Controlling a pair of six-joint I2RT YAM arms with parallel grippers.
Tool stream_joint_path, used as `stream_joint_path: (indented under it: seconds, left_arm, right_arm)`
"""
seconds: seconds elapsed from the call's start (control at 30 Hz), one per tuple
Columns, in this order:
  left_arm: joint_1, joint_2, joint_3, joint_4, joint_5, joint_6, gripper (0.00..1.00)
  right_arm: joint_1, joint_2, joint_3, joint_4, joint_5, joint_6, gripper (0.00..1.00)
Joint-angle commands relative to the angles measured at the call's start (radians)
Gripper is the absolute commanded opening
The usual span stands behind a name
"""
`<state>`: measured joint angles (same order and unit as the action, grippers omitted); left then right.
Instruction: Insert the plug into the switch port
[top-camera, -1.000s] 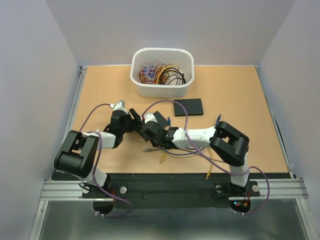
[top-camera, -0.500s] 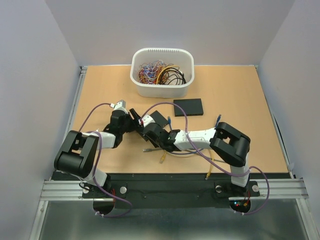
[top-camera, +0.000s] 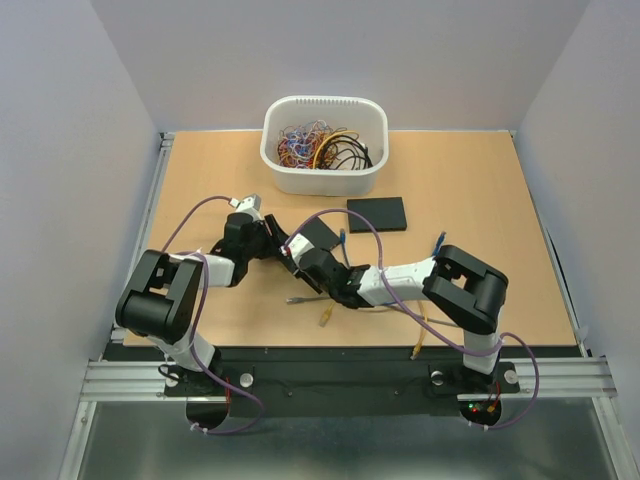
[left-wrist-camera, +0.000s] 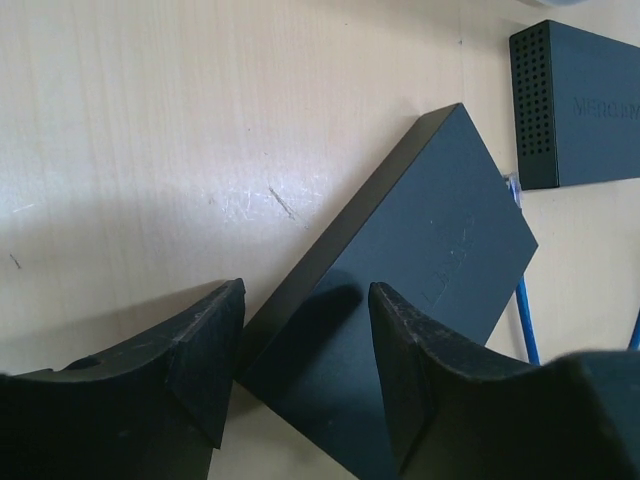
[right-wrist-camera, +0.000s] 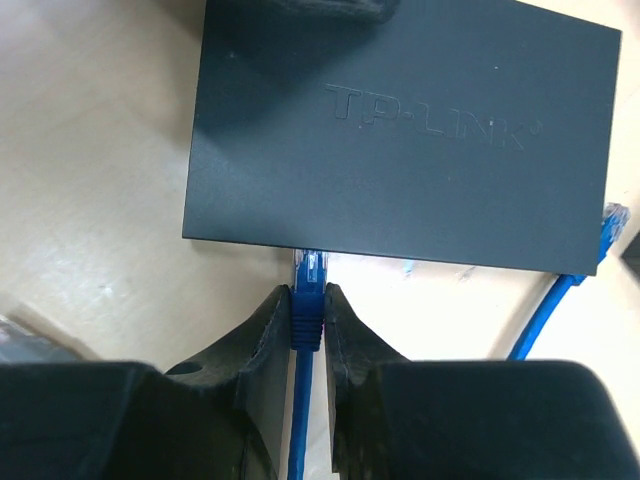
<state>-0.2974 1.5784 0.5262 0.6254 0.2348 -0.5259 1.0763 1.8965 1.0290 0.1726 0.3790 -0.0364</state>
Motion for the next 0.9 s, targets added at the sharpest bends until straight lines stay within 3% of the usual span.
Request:
stream_joint_path:
  seconds: [0.0,0.17,0.4,0.7,0.87]
  left_arm:
    - [-0.014,0.009,0.024,-0.004,0.144,0.027,0.61]
    - [-0.035,-0.018,-0.008,0.003,0.182,0.030,0.54]
    - [-0.129,-0.009,-0.025,0.019,0.227,0.064,0.52]
    - [-0.184,-0.012,-0.064,0.022,0.253,0.069,0.50]
    - [-0.238,-0.005,-0.092,0.023,0.242,0.046,0.48]
  right_arm:
    - [-0.012,-0.030,-0.023,0.152,-0.020,-0.088,0.01]
    - [-0.026,-0.042,-0.020,0.177,-0.067,-0.131,0.00]
    - [-0.033,-0.001,0.063,0.191,-0.308,-0.235,0.00]
    - [-0.056,0.059,0.121,0.189,-0.359,-0.306,0.00]
    - [-0.116,0.055,0.121,0.261,-0.485,-0.292,0.00]
